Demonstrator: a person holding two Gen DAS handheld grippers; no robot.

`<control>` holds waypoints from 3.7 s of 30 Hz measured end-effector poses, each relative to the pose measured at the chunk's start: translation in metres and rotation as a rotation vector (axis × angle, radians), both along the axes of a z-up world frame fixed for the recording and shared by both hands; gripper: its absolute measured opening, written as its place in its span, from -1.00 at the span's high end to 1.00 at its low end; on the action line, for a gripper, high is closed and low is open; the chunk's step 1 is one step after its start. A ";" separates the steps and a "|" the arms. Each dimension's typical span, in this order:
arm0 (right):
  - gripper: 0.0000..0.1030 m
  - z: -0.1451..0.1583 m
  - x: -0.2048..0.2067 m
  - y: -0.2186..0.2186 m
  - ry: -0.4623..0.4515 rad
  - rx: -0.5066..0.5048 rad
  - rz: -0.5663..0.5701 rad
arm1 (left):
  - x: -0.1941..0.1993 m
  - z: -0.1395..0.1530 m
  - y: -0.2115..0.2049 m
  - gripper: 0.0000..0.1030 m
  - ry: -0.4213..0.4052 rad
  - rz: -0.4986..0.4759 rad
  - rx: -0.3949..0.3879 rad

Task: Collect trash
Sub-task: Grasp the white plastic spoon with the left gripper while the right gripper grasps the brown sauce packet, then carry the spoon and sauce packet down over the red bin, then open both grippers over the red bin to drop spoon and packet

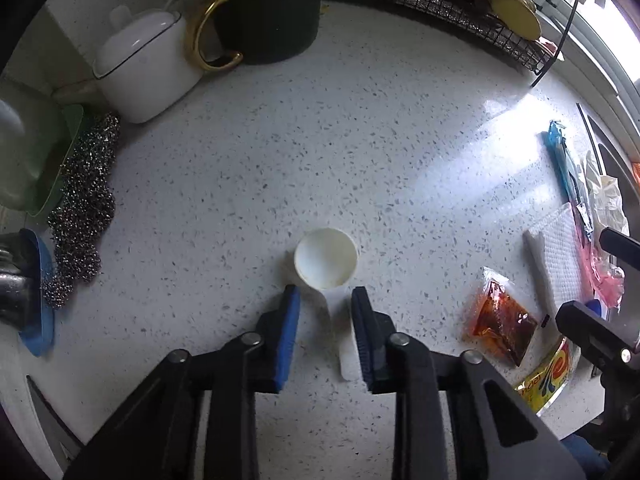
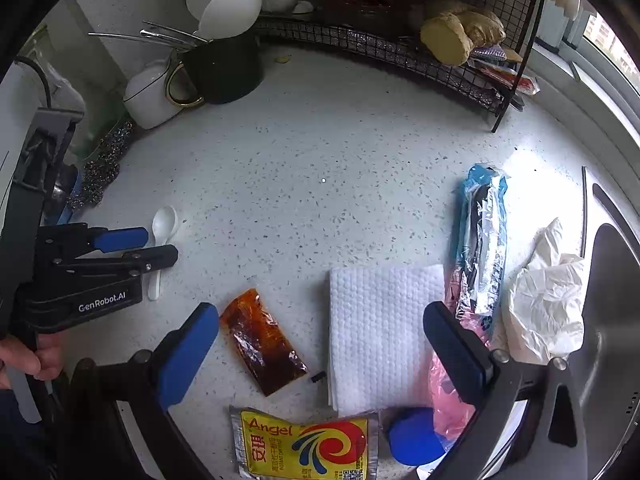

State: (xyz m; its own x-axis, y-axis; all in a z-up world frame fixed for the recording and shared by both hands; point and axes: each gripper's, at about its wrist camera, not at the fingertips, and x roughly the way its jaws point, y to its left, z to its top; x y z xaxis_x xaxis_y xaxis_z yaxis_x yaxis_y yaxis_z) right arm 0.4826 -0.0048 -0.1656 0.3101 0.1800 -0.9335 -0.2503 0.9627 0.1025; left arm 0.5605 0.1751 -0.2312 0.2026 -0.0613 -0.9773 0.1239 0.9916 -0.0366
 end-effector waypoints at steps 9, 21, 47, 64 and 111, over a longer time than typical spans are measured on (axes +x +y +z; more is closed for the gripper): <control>-0.99 0.005 -0.008 0.010 0.002 0.022 0.082 | -0.019 0.005 -0.005 0.83 -0.028 0.010 -0.062; -0.72 -0.026 -0.007 0.057 0.053 -0.046 0.301 | -0.061 0.030 0.029 0.83 -0.051 0.104 -0.089; 0.81 0.053 -0.084 0.017 -0.140 0.125 0.231 | -0.170 0.085 -0.025 0.83 -0.139 0.054 -0.089; 0.81 0.048 -0.268 -0.116 -0.175 0.133 0.077 | -0.331 0.086 -0.163 0.83 -0.147 -0.136 -0.101; 0.81 -0.227 -0.332 -0.187 0.135 0.101 -0.220 | -0.366 -0.221 -0.260 -0.28 0.139 -0.281 -0.153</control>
State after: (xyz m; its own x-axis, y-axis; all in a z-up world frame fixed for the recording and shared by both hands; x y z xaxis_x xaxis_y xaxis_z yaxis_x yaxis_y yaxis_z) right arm 0.1510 -0.1922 -0.3929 0.2256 0.2161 -0.9500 -0.0140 0.9757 0.2186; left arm 0.1940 -0.0850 -0.4519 0.0223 -0.2442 -0.9695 0.3750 0.9010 -0.2183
